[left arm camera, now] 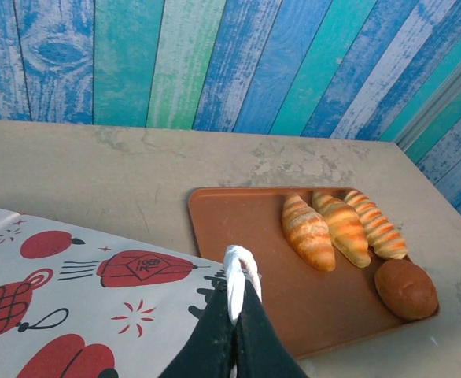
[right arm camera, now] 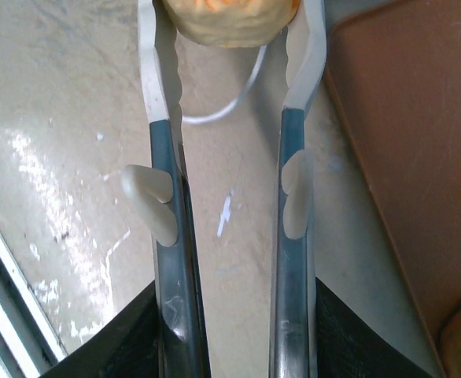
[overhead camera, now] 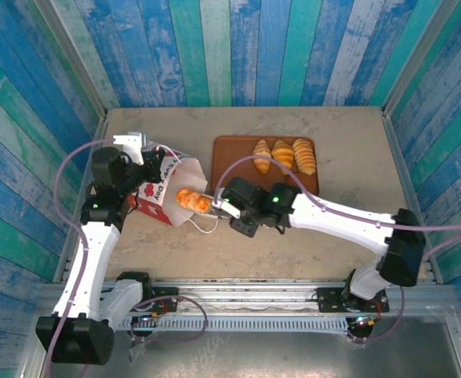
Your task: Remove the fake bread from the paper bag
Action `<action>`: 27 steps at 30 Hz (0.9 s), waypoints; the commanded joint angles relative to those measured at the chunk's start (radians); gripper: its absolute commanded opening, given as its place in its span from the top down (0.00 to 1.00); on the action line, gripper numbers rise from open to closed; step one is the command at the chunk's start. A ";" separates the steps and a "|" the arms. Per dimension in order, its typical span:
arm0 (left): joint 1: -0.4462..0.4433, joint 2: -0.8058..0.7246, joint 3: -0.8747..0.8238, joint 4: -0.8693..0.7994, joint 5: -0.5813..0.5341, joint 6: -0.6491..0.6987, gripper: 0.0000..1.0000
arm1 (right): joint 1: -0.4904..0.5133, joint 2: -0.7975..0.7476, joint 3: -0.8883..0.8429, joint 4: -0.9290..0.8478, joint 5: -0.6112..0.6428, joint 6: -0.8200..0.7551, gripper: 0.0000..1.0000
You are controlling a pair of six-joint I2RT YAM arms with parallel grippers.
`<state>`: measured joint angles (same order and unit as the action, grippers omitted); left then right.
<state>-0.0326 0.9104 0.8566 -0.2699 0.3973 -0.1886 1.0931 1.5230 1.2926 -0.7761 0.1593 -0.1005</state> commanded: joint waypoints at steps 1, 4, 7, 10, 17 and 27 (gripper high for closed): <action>0.001 0.001 0.026 0.012 -0.045 -0.001 1.00 | -0.032 -0.102 -0.089 0.020 -0.003 -0.020 0.56; 0.001 -0.003 0.032 0.008 -0.060 -0.004 1.00 | -0.077 -0.166 -0.127 0.012 -0.021 -0.006 0.56; 0.001 -0.014 0.025 0.012 -0.084 -0.006 1.00 | -0.127 -0.210 -0.159 0.006 -0.040 -0.006 0.56; 0.003 -0.017 0.022 0.004 -0.140 -0.012 0.99 | -0.180 -0.228 -0.178 0.006 -0.091 -0.019 0.56; 0.002 -0.023 0.013 0.013 -0.148 -0.012 1.00 | -0.304 -0.179 -0.171 -0.020 -0.118 -0.017 0.56; 0.001 -0.038 -0.009 0.042 -0.128 -0.027 1.00 | -0.392 -0.037 -0.121 -0.032 -0.119 0.027 0.55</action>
<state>-0.0326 0.9066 0.8570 -0.2623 0.2672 -0.2054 0.7128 1.4681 1.1301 -0.8043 0.0410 -0.0948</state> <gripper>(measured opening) 0.045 0.455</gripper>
